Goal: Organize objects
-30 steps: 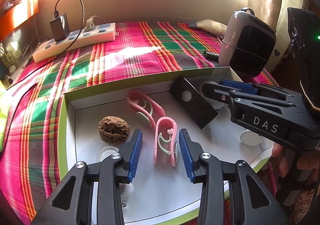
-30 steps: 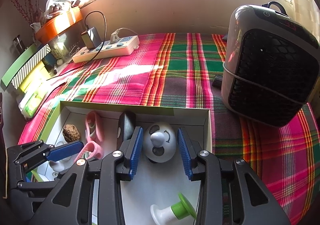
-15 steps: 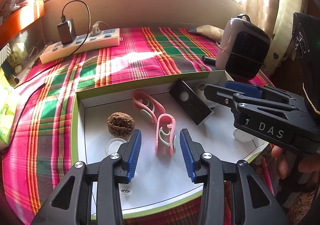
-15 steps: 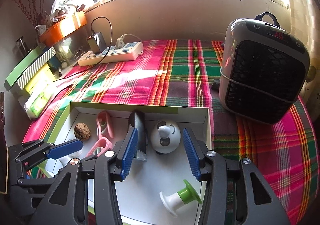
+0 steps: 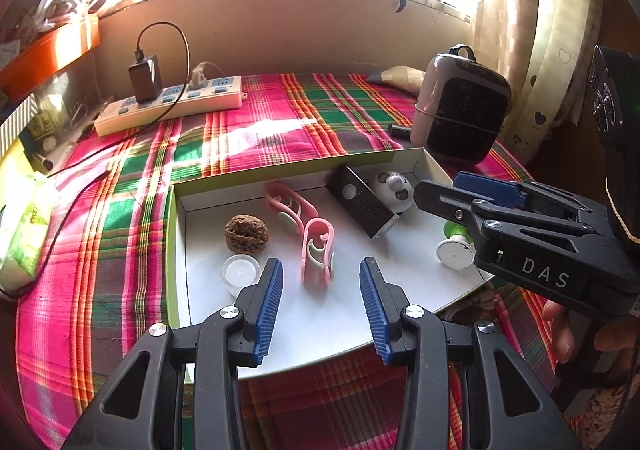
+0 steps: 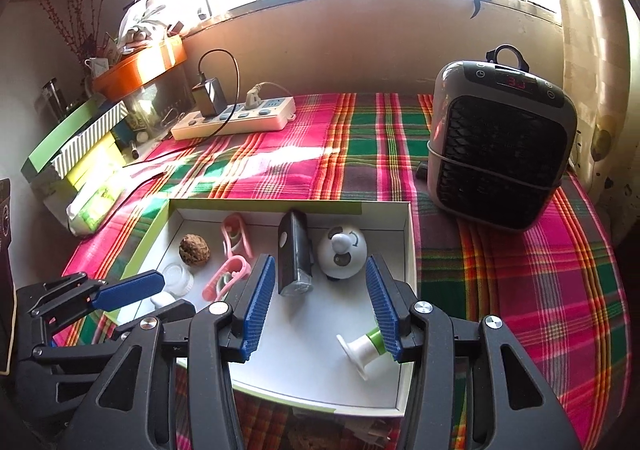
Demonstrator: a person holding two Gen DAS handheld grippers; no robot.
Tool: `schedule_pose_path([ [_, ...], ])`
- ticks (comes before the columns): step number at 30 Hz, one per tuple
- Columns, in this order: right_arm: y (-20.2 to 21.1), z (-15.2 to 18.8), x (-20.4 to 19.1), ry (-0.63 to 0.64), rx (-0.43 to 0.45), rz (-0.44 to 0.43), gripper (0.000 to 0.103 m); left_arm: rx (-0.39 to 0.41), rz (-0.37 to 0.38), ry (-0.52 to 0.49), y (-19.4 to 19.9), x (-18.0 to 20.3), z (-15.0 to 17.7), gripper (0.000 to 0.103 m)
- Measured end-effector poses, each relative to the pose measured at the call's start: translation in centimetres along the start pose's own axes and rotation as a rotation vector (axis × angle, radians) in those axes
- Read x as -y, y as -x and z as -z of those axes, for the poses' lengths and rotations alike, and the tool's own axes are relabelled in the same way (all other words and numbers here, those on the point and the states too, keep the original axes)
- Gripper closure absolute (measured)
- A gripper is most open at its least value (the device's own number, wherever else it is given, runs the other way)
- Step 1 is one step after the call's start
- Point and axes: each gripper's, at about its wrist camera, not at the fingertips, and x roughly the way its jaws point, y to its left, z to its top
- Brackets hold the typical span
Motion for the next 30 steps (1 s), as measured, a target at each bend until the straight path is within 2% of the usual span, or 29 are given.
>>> schedule_pose_path([
  [10, 3.2, 2.0, -0.6, 0.0, 0.044, 0.009, 0.054, 0.025, -0.021, -0.016, 2.3, 0.7, 2.0, 0.064],
  [19, 5.8, 4.2, -0.5, 0.008, 0.069, 0.037, 0.054, 0.05, 0.015, -0.021, 3.9, 1.8, 3.8, 0.064],
  [30, 7.0, 7.2, 1.0, -0.04, 0.055, 0.072, 0.054, -0.006, 0.096, -0.036, 3.2, 3.4, 5.9, 0.064],
])
